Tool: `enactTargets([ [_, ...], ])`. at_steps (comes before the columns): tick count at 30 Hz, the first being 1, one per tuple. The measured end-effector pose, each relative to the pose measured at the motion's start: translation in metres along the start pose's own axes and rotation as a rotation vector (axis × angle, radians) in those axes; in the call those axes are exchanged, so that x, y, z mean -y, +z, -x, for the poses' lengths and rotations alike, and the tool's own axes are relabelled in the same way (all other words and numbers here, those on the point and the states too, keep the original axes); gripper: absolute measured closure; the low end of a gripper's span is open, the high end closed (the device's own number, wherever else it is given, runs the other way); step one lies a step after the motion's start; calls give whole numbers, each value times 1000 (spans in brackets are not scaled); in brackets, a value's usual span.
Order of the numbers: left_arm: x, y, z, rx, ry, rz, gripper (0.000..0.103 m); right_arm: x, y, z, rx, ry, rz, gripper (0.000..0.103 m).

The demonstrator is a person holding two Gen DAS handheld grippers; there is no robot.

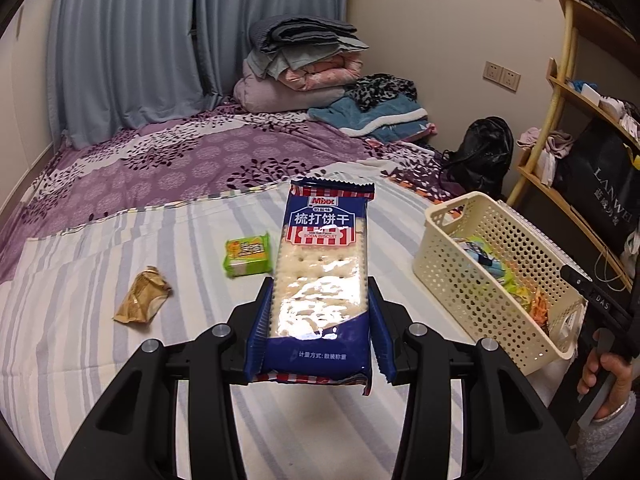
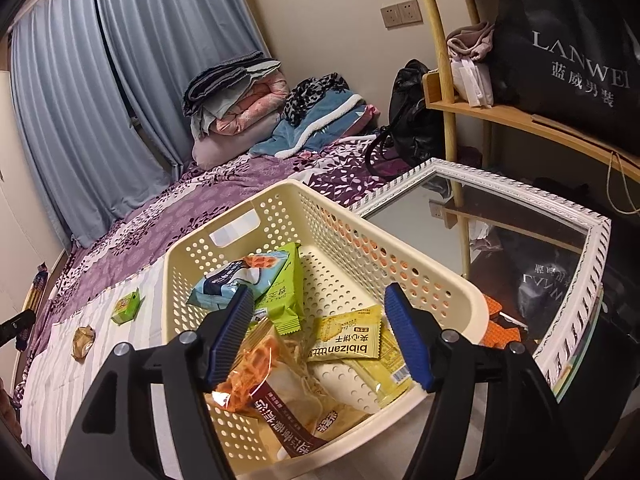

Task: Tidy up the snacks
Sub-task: 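Lower the cracker packet into the basket and open the left gripper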

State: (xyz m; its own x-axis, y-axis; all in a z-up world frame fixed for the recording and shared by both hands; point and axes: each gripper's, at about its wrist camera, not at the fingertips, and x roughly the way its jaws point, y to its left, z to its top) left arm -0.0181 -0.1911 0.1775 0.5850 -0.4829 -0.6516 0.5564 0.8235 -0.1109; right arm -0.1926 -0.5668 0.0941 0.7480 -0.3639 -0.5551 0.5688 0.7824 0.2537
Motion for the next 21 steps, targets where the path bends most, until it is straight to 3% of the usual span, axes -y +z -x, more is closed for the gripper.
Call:
enactTargets([
  [21, 167, 22, -61, -91, -288, -262, 58, 6, -2, 7, 25, -17, 32, 33],
])
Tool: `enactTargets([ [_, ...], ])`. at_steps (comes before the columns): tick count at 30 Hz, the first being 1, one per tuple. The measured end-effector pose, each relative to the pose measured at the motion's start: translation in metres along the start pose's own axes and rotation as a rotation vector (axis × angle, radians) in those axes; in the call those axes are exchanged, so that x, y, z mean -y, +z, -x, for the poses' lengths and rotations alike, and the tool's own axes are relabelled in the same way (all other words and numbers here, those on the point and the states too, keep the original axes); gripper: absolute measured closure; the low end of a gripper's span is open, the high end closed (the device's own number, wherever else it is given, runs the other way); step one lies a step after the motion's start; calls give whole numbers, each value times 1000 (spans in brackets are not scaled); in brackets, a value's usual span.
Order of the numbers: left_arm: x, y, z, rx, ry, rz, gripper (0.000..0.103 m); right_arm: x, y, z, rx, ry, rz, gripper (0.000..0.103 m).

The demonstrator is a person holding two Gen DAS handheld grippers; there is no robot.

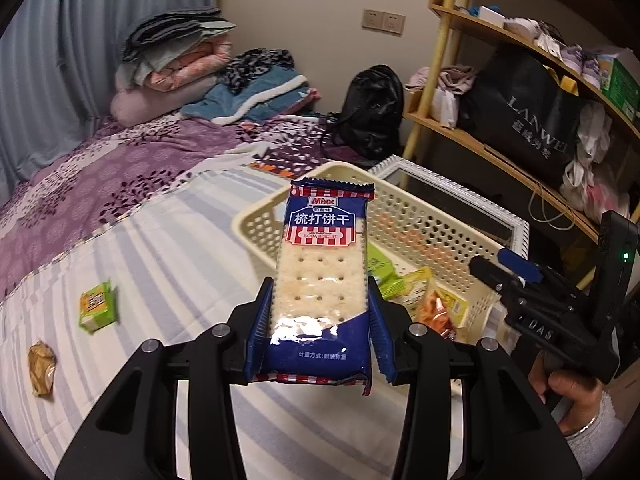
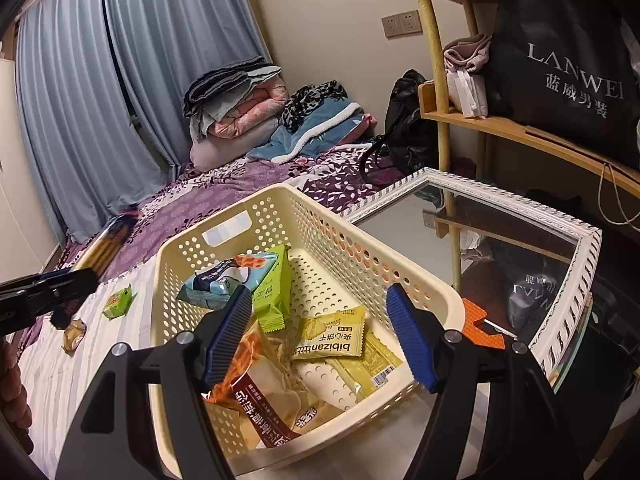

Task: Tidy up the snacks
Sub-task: 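Lower the cracker packet into the basket and open the left gripper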

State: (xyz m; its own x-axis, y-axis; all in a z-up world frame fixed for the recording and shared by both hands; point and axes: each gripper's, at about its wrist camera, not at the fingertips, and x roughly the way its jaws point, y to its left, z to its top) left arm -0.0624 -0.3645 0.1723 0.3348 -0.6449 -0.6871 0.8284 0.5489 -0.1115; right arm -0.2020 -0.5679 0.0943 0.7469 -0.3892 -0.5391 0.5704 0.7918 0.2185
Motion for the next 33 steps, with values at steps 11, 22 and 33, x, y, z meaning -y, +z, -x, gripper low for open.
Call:
enactTargets([
  [11, 31, 16, -31, -7, -128, -19, 16, 1, -2, 0, -7, 4, -5, 33],
  [22, 0, 3, -22, -21, -46, 33, 16, -11, -1, 0, -9, 38, 7, 33],
  [33, -32, -15, -7, -35, 53, 71, 15, -52, -1, 2, -36, 191, 68, 21],
])
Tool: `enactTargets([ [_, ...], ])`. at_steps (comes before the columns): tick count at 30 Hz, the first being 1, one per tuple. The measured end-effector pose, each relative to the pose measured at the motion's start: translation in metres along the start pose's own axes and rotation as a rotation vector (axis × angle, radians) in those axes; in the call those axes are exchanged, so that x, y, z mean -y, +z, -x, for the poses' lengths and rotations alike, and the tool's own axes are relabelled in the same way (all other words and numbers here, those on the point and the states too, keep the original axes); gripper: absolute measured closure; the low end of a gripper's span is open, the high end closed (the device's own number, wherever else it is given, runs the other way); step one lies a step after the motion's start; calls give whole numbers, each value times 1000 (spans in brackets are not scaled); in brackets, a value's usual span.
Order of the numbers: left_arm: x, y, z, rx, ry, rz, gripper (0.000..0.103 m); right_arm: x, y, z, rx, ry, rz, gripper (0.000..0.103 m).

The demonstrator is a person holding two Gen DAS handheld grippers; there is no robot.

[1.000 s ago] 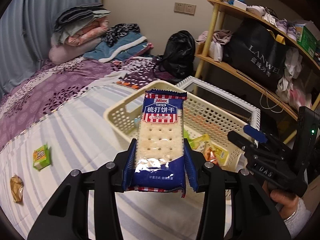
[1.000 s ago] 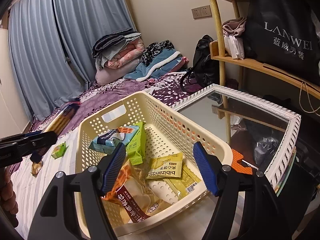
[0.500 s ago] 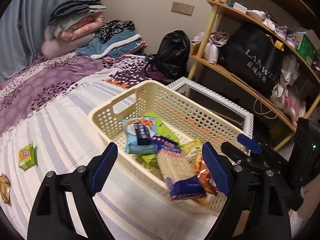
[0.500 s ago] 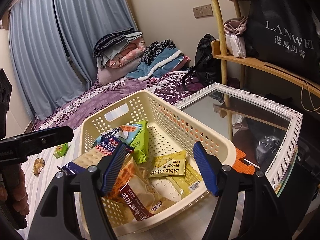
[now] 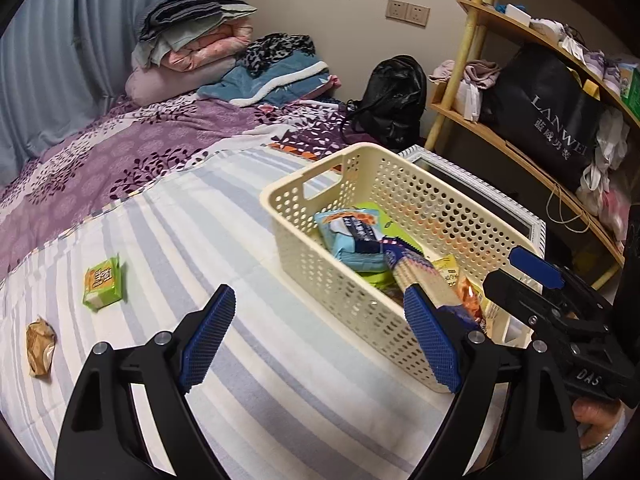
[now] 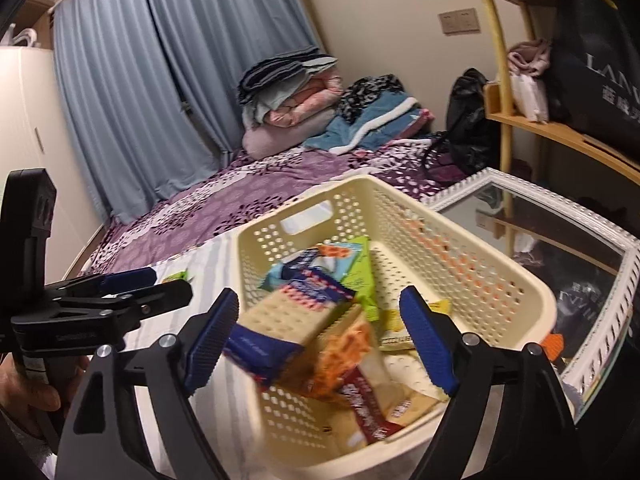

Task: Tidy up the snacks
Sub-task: 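Lower the cracker packet into the basket and open the left gripper, then move both tools back toward the tan bag and green box on the bed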

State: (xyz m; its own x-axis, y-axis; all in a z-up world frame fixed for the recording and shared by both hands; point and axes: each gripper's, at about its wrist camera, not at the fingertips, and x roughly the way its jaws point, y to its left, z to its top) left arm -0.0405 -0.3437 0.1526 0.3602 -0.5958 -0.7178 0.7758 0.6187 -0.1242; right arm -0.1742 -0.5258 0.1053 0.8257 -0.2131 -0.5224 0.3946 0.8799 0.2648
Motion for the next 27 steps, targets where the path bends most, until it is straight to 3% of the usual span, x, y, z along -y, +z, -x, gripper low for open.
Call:
enactTargets([
  [5, -14, -6, 9, 6, 20, 32, 15, -24, 0, -13, -47, 34, 74, 21],
  [10, -26, -11, 15, 8, 40, 55, 15, -33, -4, -21, -84, -10, 118, 21],
  [17, -41, -14, 23, 22, 46, 91, 15, -8, -2, -17, -94, -168, 114, 19],
  [21, -46, -14, 27, 32, 46, 101, 15, 10, 0, -14, -116, -215, 78, 19],
  [27, -54, -19, 32, 38, 48, 131, 15, -3, 7, -6, -88, -98, 90, 19],
])
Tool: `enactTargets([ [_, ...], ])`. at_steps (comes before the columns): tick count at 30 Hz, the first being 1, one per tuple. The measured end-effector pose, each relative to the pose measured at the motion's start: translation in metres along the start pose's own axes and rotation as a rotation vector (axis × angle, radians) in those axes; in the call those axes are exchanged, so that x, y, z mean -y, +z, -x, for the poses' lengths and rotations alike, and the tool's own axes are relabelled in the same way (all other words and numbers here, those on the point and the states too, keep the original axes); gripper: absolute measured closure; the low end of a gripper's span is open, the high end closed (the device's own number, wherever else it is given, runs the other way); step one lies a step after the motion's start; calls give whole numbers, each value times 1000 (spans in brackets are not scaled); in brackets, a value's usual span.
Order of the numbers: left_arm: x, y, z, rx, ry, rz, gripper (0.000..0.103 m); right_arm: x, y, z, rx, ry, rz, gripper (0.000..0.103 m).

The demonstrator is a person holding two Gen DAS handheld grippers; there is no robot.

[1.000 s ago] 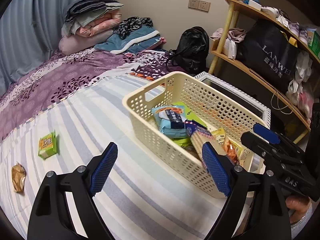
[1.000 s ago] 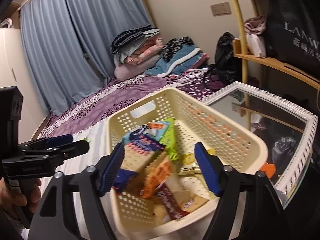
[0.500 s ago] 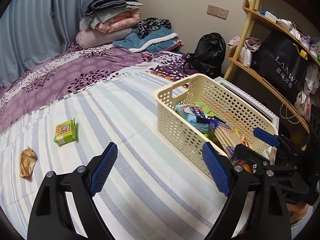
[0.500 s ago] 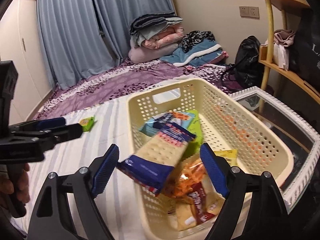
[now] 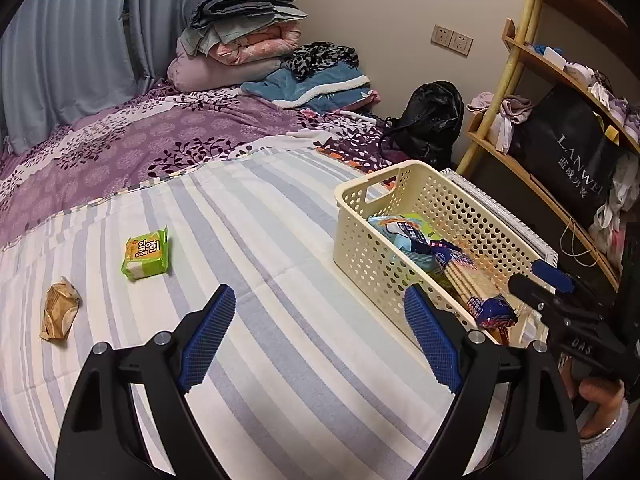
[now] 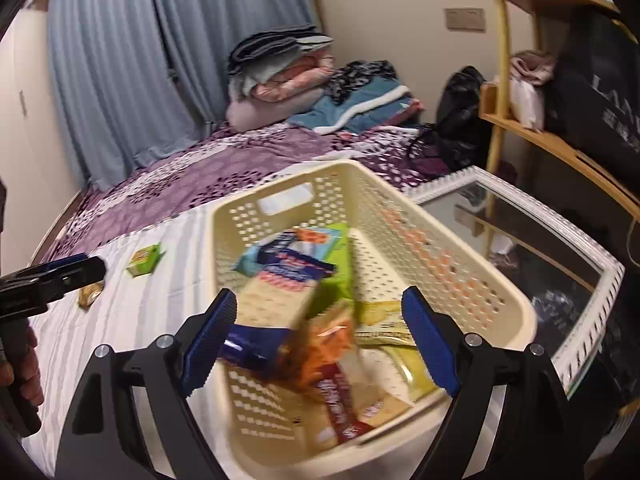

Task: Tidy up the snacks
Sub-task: 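Move both tools back toward the tan bag and green box on the bed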

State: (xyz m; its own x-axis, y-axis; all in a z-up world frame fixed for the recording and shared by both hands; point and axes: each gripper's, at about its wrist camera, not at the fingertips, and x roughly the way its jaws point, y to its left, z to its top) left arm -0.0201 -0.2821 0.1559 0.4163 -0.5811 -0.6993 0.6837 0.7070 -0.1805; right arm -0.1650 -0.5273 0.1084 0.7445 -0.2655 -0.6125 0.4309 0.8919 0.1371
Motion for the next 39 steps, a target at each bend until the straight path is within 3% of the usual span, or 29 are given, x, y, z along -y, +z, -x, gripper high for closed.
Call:
enactTargets([
  [6, -11, -5, 10, 14, 11, 15, 15, -30, -5, -14, -45, -1, 88, 19],
  [13, -36, -8, 18, 29, 31, 69, 15, -10, -9, -18, -96, -121, 70, 19],
  [17, -48, -10, 22, 34, 40, 93, 15, -1, -6, -16, -95, -140, 53, 19],
  [24, -71, -20, 31, 41, 77, 129, 15, -22, 0, -5, -36, -72, 72, 19],
  [39, -175, -57, 64, 55, 233, 316, 15, -81, 6, -4, -8, 49, 117, 19],
])
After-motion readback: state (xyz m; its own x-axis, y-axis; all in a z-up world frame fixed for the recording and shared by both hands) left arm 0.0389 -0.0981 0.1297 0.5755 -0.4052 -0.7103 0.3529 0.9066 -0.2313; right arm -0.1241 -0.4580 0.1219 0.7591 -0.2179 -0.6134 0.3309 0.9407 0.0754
